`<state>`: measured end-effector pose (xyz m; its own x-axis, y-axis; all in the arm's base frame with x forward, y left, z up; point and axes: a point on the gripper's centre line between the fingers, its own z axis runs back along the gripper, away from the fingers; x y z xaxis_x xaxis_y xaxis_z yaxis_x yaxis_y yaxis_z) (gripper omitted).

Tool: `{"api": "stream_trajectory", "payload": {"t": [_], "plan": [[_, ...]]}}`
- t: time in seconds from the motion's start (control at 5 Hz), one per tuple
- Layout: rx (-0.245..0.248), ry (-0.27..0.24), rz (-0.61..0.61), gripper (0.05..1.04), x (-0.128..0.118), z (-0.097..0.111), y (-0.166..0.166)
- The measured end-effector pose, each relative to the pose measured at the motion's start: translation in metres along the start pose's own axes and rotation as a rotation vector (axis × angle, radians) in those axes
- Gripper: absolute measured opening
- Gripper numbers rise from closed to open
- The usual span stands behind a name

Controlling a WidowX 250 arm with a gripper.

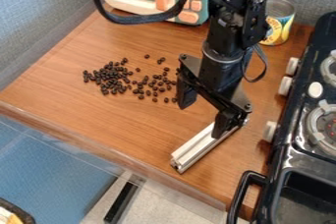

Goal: Sweep into pile

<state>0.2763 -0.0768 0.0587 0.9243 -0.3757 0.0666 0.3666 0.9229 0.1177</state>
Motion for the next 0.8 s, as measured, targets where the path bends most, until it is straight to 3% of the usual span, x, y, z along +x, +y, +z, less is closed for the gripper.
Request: {"api": "stream_trajectory", "payload": {"t": [0.2, 0.8], "plan": [[-0.003, 0.030, -0.006, 1.000, -0.0037, -0.0079, -0.0017], [0.000, -0.031, -0.050, 1.000, 0.0063, -0.0088, -0.0016]]}}
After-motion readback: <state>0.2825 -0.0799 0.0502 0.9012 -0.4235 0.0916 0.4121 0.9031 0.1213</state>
